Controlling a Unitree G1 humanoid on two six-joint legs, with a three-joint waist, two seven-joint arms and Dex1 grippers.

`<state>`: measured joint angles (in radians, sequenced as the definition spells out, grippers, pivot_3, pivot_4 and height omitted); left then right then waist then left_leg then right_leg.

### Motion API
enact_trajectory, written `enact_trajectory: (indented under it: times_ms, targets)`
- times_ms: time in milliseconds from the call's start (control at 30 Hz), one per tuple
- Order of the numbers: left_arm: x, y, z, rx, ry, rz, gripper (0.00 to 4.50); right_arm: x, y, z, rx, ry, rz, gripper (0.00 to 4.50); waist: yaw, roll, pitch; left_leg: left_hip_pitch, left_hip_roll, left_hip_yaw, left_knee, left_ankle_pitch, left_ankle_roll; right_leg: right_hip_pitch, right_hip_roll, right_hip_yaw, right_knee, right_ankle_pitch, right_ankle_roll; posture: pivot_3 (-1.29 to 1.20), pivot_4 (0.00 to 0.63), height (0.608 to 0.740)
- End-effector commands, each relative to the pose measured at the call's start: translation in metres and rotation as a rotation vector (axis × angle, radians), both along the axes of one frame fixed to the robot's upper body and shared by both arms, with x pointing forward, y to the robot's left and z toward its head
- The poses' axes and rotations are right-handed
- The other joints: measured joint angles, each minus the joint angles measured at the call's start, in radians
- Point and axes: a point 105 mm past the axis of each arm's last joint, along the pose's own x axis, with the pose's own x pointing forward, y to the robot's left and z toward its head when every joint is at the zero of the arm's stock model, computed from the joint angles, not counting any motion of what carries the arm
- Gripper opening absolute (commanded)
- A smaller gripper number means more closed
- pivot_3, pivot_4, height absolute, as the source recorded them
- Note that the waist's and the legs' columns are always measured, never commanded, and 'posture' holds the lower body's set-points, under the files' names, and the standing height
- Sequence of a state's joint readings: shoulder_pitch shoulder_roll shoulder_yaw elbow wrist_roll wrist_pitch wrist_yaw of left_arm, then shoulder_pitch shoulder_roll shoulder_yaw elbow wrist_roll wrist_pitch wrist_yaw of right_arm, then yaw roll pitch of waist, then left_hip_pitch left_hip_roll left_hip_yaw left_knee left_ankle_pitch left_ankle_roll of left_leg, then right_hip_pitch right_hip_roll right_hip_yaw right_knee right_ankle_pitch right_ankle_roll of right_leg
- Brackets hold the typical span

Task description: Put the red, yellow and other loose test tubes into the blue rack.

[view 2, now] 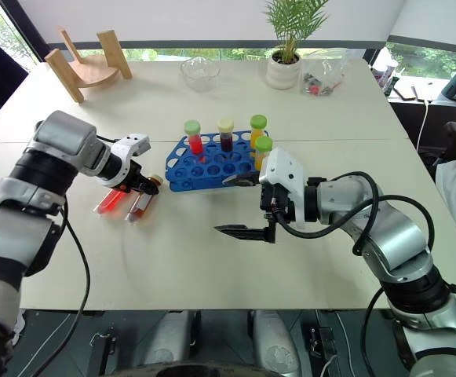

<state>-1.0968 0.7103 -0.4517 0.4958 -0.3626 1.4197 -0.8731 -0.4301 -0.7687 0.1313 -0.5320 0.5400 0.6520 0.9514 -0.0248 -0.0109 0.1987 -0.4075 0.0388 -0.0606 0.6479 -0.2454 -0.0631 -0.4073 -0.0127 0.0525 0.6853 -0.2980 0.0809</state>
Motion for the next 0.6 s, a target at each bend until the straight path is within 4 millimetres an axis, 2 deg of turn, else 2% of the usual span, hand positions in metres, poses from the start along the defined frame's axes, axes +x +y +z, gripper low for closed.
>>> enact_trajectory:
  times_ms: [33,100,133,200,267,300,400,500,600]
  targets:
    - [0.002,0.004,0.052,-0.135,-0.283,-0.157,0.78,-0.004,-0.009,0.008,0.005,-0.029,-0.028,4.5,-0.003,0.0,0.001,-0.001,0.001,0.0,0.0,0.0,0.0,-0.001,0.0,0.0,0.0,0.0,0.0,0.0,0.15,0.74]
    - [-0.006,0.015,0.077,-0.234,-0.427,-0.207,0.78,-0.002,-0.019,0.006,0.009,-0.013,-0.074,4.5,-0.005,-0.001,0.001,-0.002,0.002,0.0,-0.001,0.0,-0.001,-0.002,0.001,0.0,0.0,0.0,0.0,0.0,0.15,0.74]
    - [-0.011,0.022,0.099,-0.328,-0.579,-0.232,0.78,0.002,-0.022,0.006,0.02,-0.003,-0.107,4.5,-0.007,-0.001,0.001,-0.002,0.002,0.0,-0.001,0.0,-0.001,-0.003,0.001,0.0,0.0,0.0,-0.001,0.0,0.15,0.74]
    - [-0.019,0.032,0.129,-0.437,-0.807,-0.243,0.78,0.008,-0.026,0.005,0.036,0.011,-0.149,4.5,-0.01,-0.001,0.001,-0.002,0.003,0.001,-0.001,0.0,-0.001,-0.002,0.001,0.0,-0.001,0.0,-0.001,0.0,0.15,0.74]
    - [-0.015,0.026,0.145,-0.521,-0.971,-0.179,0.78,0.016,-0.033,0.003,0.079,0.044,-0.205,4.5,-0.002,-0.001,0.001,-0.001,0.003,0.001,-0.001,0.0,-0.001,-0.001,0.0,0.0,-0.001,0.0,-0.001,0.0,0.15,0.74]
    - [-0.014,0.014,0.155,-0.565,-1.088,-0.167,0.78,0.019,-0.037,0.001,0.089,0.07,-0.235,4.5,0.01,-0.001,0.001,0.0,0.003,0.001,0.001,0.0,-0.001,0.001,0.0,0.0,-0.001,0.0,-0.001,0.0,0.15,0.74]
    - [-0.026,-0.029,0.159,-0.644,-1.284,-0.23,0.78,0.018,-0.044,0.007,0.144,0.154,-0.263,4.5,0.035,-0.002,0.001,0.0,0.0,0.001,0.004,0.0,-0.001,0.004,-0.002,0.0,-0.003,0.001,0.002,0.0,0.15,0.74]
    - [-0.024,-0.064,0.139,-0.718,-1.316,-0.256,0.78,0.014,-0.053,0.013,0.118,0.2,-0.265,4.5,0.037,-0.002,0.001,-0.001,-0.004,0.002,0.005,0.001,-0.001,0.004,-0.005,0.002,-0.005,0.004,0.006,0.0,0.15,0.74]
    - [-0.019,-0.089,0.12,-0.757,-1.305,-0.287,0.78,0.015,-0.061,0.018,0.093,0.203,-0.285,4.5,0.035,-0.002,0.0,-0.001,-0.005,0.002,0.005,0.001,-0.001,0.005,-0.005,0.003,-0.005,0.004,0.007,0.0,0.15,0.74]
